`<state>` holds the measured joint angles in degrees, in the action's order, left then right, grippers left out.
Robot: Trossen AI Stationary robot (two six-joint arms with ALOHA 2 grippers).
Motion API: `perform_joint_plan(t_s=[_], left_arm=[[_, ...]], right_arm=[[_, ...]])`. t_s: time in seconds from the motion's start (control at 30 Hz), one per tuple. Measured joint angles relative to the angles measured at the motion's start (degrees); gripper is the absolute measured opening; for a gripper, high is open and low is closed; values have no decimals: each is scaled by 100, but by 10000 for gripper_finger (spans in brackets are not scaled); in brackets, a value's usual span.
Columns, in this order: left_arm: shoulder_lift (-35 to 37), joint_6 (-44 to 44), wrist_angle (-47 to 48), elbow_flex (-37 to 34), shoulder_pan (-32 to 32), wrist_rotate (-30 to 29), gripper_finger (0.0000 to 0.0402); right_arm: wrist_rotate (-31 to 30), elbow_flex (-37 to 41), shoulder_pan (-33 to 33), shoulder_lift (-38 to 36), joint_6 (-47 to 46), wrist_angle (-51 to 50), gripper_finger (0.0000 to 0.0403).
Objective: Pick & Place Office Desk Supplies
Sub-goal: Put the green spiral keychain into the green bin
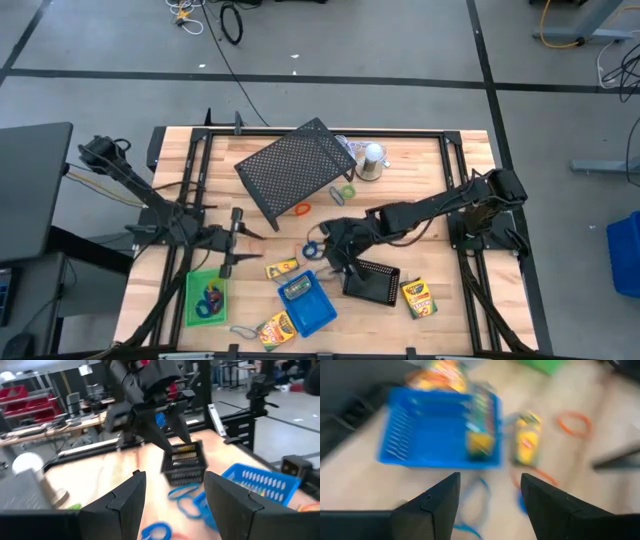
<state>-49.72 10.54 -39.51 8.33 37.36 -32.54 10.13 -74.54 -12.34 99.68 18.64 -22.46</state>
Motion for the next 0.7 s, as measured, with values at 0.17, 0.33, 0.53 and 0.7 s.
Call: perform_joint_plan(t_s=[0.17,0.33,0.53,0.7], left_arm=[[147,-76,-429,-495,-220,-9,207],[147,-63,-456,-528,-393,-9,207],[147,148,-476,-528,-550,-6,207],[171,161,-491,-528,-656,-2,207]], right_arm=[[-151,0,672,0,66,-296,217],[72,216,1538,-4,-42,-331,217],[-35,1072,2095,7,-320,-98,217],[-528,1479,2296,7,-309,60,217]])
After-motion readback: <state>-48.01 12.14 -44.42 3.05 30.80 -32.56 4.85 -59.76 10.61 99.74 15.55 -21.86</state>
